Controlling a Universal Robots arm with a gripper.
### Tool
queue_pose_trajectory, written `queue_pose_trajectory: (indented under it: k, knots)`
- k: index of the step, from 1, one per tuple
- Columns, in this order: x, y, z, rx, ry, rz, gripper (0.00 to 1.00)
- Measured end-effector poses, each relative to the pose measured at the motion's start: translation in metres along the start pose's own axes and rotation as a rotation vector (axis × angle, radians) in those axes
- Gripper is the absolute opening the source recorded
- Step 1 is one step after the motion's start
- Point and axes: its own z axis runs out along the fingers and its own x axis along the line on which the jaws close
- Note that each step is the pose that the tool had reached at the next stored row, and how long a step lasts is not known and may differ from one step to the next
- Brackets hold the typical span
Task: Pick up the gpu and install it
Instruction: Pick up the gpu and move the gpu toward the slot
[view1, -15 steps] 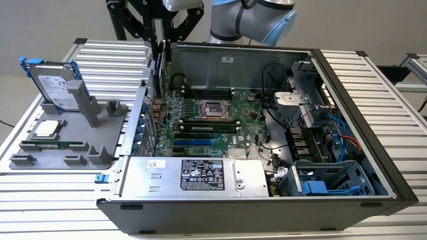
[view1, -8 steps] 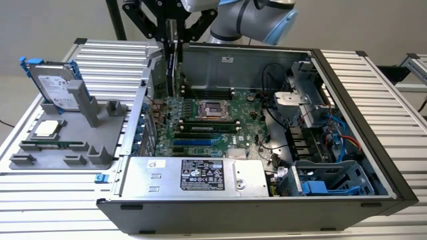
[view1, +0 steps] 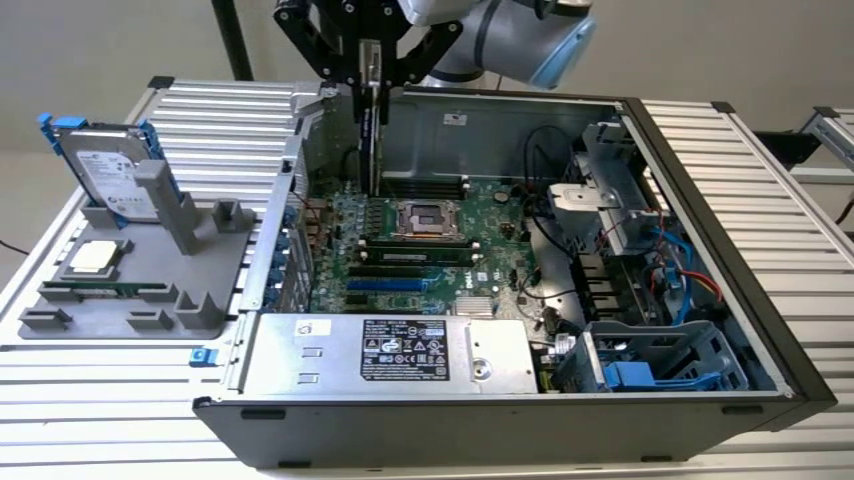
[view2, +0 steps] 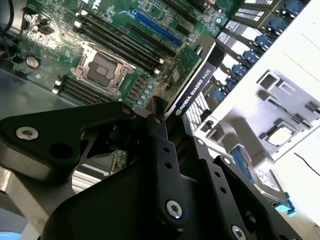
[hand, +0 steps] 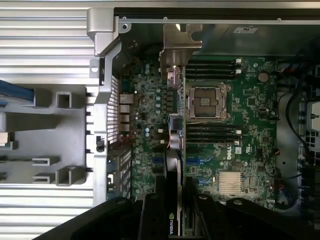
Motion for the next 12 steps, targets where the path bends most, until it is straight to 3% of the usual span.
queue_pose_trajectory:
  k: [12]
  knots:
    - [-0.027, 0.0002, -0.0002, -0.0001, 0.0003, -0.001, 0.0]
